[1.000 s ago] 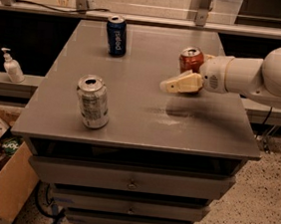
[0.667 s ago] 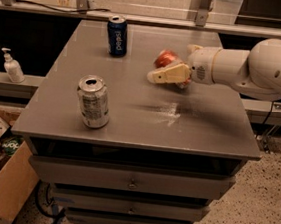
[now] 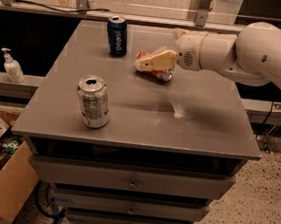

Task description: Knock coke can over

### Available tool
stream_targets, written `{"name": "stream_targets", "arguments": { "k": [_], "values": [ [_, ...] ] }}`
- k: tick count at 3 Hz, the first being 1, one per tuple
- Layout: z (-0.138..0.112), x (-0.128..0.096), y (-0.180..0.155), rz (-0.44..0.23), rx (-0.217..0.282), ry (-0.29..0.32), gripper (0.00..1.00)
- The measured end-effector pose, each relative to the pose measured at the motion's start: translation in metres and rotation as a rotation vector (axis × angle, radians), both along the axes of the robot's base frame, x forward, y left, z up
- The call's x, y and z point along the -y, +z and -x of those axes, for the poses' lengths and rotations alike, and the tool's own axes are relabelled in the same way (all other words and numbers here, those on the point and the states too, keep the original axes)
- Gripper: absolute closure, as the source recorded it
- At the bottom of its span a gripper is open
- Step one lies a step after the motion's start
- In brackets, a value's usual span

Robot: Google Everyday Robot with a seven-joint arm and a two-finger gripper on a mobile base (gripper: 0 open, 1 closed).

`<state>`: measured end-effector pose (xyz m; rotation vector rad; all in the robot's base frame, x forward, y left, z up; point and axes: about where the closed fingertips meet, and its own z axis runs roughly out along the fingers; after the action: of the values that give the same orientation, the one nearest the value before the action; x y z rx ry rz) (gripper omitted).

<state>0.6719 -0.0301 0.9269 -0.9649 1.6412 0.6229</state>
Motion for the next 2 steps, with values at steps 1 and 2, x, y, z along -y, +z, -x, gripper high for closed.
{"name": "stream_targets", "arguments": {
  "k": [1, 2],
  "values": [
    [0.004, 0.006, 0.005, 0.024, 0.009, 0.005, 0.0],
    [0.007, 0.025, 0.006, 0.051, 0.007, -0.013, 0.0]
  ]
}}
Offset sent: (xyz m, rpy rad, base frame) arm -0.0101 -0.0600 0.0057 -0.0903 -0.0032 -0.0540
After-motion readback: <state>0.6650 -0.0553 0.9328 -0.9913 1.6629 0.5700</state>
